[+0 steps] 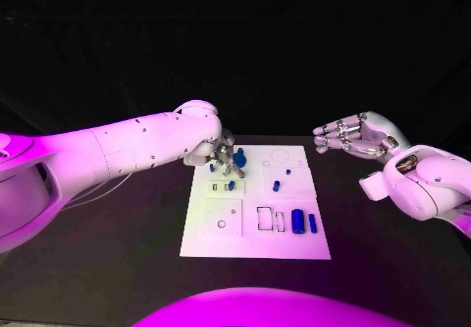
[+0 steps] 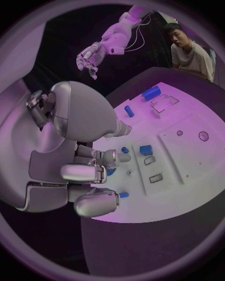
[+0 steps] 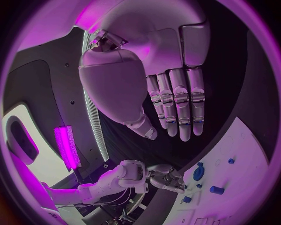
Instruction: Assemble the parts on the task board
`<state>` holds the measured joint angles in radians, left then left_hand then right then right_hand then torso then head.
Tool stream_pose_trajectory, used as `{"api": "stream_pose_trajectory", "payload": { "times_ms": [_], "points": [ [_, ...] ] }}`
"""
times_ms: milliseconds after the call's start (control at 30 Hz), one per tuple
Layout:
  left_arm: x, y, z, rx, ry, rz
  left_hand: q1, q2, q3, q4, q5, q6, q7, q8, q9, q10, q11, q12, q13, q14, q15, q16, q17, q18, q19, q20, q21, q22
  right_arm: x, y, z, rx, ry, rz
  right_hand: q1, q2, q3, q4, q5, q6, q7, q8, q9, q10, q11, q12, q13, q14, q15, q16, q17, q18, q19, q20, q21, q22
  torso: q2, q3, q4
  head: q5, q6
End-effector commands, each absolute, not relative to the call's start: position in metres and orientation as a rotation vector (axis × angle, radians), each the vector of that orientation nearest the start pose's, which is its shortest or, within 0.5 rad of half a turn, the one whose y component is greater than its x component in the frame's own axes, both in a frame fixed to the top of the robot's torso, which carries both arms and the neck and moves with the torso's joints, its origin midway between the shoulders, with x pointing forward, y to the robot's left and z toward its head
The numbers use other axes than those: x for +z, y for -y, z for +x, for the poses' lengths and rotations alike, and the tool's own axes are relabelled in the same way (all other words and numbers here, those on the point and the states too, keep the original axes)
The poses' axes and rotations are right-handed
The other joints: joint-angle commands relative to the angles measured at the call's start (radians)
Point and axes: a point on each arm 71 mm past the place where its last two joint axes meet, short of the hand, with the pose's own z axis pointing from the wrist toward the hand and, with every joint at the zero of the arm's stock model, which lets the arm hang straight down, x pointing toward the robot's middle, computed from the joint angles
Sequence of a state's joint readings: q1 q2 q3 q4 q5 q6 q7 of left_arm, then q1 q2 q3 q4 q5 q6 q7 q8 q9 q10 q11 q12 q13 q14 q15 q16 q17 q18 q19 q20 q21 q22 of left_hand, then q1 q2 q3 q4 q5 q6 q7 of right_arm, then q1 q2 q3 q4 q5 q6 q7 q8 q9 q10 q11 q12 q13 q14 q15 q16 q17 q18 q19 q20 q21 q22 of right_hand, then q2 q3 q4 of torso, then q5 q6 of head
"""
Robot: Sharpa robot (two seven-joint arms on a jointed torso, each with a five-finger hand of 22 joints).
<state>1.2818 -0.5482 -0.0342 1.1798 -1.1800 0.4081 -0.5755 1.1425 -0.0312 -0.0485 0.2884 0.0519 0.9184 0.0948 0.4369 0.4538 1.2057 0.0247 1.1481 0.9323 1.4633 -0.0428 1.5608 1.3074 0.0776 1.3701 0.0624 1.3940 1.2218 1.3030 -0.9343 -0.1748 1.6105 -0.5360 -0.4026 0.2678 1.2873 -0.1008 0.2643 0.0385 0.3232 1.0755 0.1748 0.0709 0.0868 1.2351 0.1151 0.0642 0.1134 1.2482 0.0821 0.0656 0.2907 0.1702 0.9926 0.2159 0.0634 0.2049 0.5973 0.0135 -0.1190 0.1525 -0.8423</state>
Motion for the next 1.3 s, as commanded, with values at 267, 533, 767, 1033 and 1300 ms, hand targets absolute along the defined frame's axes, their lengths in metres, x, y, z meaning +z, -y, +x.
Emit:
{"api": "stream_pose_trajectory", "payload": {
  "times_ms": [267,533,767,1033,1300],
  "points": [
    [-0.218,-0.168,0.539,-0.151,-2.471,0.063,0.033,0.009,0.005,0.001,0.0,0.007,0.004,-0.008,0.008,-0.01,0.002,-0.004,-0.001,0.101,0.008,-0.002,0.249,-0.001,-0.007,0.002,-0.004,-0.002,-0.17,0.223,0.47,1.225,-1.582,0.546,0.01,0.0,0.008,-0.003,0.004,0.0,0.004,-0.005,-0.001,-0.007,0.001,0.004,-0.003,-0.006,0.001,-0.002,-0.003,0.016,-0.008,-0.001,0.002,-0.004,0.0,0.0006,0.0015,-0.001,-0.006],
    [-0.223,-0.167,0.539,-0.15,-2.485,0.062,0.047,0.011,0.016,0.001,0.0,0.011,0.003,-0.009,0.013,-0.012,0.001,-0.006,-0.001,0.101,0.008,-0.003,0.249,-0.001,-0.008,0.002,-0.006,-0.003,-0.17,0.222,0.47,1.222,-1.579,0.548,0.011,0.002,0.014,-0.003,0.016,0.0,0.005,-0.005,-0.001,-0.008,0.002,0.004,-0.008,-0.007,0.002,-0.002,-0.008,0.016,-0.009,-0.001,0.002,-0.009,0.001,0.001,0.0014,0.003,-0.007],
    [-0.228,-0.164,0.537,-0.158,-2.5,0.075,0.054,0.013,0.022,0.0,0.0,0.014,0.002,-0.009,0.016,-0.013,0.0,-0.007,-0.002,0.101,0.007,-0.003,0.249,-0.001,-0.009,0.002,-0.006,-0.004,-0.171,0.222,0.47,1.222,-1.58,0.549,0.01,0.002,0.016,-0.003,0.022,0.0,0.005,-0.005,-0.001,-0.009,0.003,0.004,-0.011,-0.011,0.003,-0.003,-0.012,0.016,-0.01,0.0,0.002,-0.014,0.001,0.0018,0.0017,0.005,-0.011],
    [-0.232,-0.161,0.535,-0.165,-2.518,0.09,0.059,0.013,0.026,0.0,0.0,0.015,0.002,-0.009,0.018,-0.017,0.0,-0.011,-0.008,0.101,0.007,-0.003,0.248,0.0,-0.011,0.002,-0.007,-0.005,-0.172,0.221,0.471,1.222,-1.582,0.552,0.009,0.002,0.019,-0.002,0.027,0.0,0.005,-0.005,-0.001,-0.009,0.003,0.004,-0.014,-0.014,0.004,-0.003,-0.016,0.016,-0.012,0.001,0.001,-0.017,0.0,0.0014,0.002,0.007,-0.014],
    [-0.233,-0.162,0.534,-0.164,-2.528,0.096,0.068,0.017,0.033,-0.001,0.0,0.018,0.001,-0.01,0.023,-0.018,-0.001,-0.012,-0.008,0.101,0.007,-0.003,0.249,0.0,-0.011,0.002,-0.007,-0.005,-0.174,0.22,0.471,1.221,-1.588,0.556,0.009,0.002,0.021,-0.002,0.032,0.0,0.006,-0.005,-0.001,-0.01,0.003,0.005,-0.016,-0.015,0.005,-0.003,-0.018,0.016,-0.013,0.002,0.001,-0.019,0.001,0.0015,0.0019,0.008,-0.018]
  ]
}}
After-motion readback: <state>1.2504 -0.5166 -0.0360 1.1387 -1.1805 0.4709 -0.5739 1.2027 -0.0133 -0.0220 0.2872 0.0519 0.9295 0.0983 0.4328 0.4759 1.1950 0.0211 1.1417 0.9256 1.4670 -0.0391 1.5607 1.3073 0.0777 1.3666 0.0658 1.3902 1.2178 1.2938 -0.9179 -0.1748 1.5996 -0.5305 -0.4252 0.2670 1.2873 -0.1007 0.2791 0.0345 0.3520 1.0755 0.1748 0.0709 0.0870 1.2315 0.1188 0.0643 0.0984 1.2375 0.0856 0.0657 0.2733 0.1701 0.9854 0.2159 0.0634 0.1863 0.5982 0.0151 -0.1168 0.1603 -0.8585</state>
